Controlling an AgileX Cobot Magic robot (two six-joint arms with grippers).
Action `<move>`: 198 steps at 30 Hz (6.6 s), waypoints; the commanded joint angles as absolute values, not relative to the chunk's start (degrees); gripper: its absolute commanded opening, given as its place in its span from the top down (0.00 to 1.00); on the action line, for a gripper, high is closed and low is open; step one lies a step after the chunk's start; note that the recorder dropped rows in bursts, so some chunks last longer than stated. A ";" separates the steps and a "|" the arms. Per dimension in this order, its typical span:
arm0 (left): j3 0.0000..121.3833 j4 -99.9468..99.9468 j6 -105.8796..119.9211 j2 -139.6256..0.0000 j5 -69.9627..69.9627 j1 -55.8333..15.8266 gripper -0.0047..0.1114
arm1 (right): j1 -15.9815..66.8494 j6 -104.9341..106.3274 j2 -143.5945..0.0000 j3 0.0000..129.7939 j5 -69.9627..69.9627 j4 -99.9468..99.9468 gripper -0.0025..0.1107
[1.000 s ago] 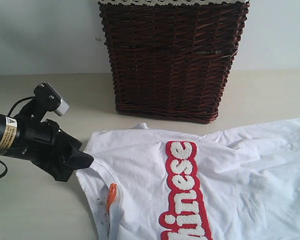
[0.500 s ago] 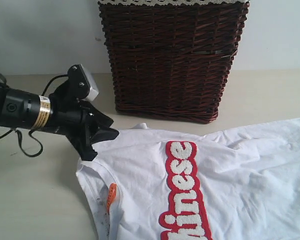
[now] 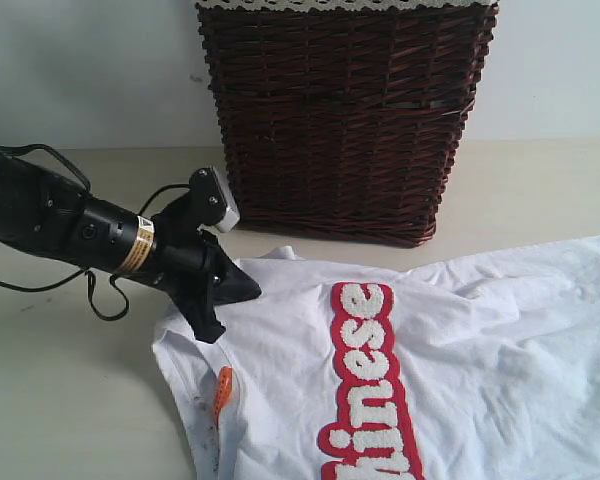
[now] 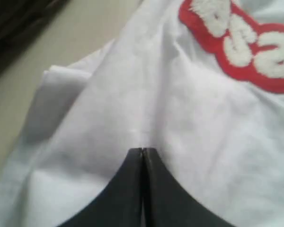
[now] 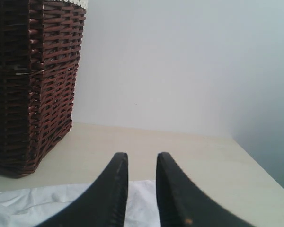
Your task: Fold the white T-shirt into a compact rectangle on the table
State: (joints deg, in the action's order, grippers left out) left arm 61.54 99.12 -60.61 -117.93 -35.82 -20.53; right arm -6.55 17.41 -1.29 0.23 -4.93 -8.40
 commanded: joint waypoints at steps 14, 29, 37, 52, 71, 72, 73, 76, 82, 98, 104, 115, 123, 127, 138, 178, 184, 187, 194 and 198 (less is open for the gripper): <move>58.60 98.69 -56.21 -110.60 -29.81 -20.61 0.96 | -6.35 17.72 -1.29 0.00 -4.62 -8.56 0.77; 53.35 99.95 -54.45 -117.38 -36.21 -21.76 0.96 | -6.35 17.72 -1.29 0.00 -4.62 -8.56 0.77; 48.19 99.95 -53.92 -115.30 -36.48 -21.76 0.96 | -6.35 17.72 -1.29 0.00 -4.62 -8.56 0.77; 56.61 99.95 -56.94 -107.19 -41.61 -18.29 0.96 | -6.35 17.72 -1.29 0.00 -4.62 -8.56 0.77; 68.65 99.95 -57.83 -128.58 -22.09 -18.93 0.96 | -6.35 17.83 -1.29 0.00 -4.62 -8.59 0.77; 68.65 99.95 -58.30 -128.71 -20.18 -18.81 0.96 | -6.35 17.83 -1.29 0.00 -4.62 -8.59 0.77; 68.65 99.95 -59.09 -128.83 -17.73 -18.39 0.96 | -6.35 17.83 -1.29 0.00 -4.62 -8.59 0.77; 68.65 99.33 -61.58 -128.83 -11.03 -16.93 0.96 | -6.35 17.83 -1.29 0.00 -4.62 -8.59 0.77; 68.65 93.58 -65.51 -128.71 -3.95 -12.40 0.96 | -6.35 17.73 -1.29 0.00 -4.62 -8.59 0.77; 74.53 84.76 -60.38 -128.71 -5.92 -10.82 0.96 | -6.35 17.73 -1.29 0.00 -4.62 -8.59 0.77; 73.90 79.57 -61.80 -124.14 -1.98 -10.46 0.96 | -6.35 17.73 -1.29 0.00 -4.62 -8.59 0.77; 55.70 99.95 -89.43 -111.45 -48.38 -7.14 0.96 | -6.35 17.73 -1.29 0.00 -4.62 -8.59 0.77; 44.48 99.95 -69.15 -113.21 -27.78 -7.57 0.96 | -6.35 17.73 -1.29 0.00 -4.62 -8.59 0.77; 45.83 98.49 -59.75 -114.56 -19.93 -7.57 0.96 | -6.35 17.73 -1.29 0.00 -4.62 -8.59 0.77; 43.38 99.95 -58.47 -116.46 -16.81 -7.57 0.96 | -6.35 17.73 -1.29 0.00 -4.62 -8.59 0.77; 35.23 99.95 -69.09 -96.83 -36.54 -4.86 0.54 | -6.35 17.73 -1.29 0.00 -4.62 -8.59 0.77; 33.47 99.95 -62.23 -92.89 -69.96 -2.29 0.63 | -6.35 17.73 -1.29 0.00 -4.62 -8.59 0.77; 33.10 99.95 -59.92 -91.65 -58.10 -4.28 0.81 | -6.35 17.73 -1.29 0.00 -4.62 -8.59 0.77; 32.64 84.46 -91.85 -51.62 -18.23 -1.15 0.96 | -6.35 17.73 -1.29 0.00 -4.62 -8.59 0.77; 32.45 95.61 -95.51 -37.29 -40.97 -1.26 0.96 | -6.35 17.73 -1.29 0.00 -4.62 -8.59 0.77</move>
State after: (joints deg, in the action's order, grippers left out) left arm 32.88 88.97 -92.03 -43.59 -27.06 -1.27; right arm -6.55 17.41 -1.29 0.23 -4.93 -8.40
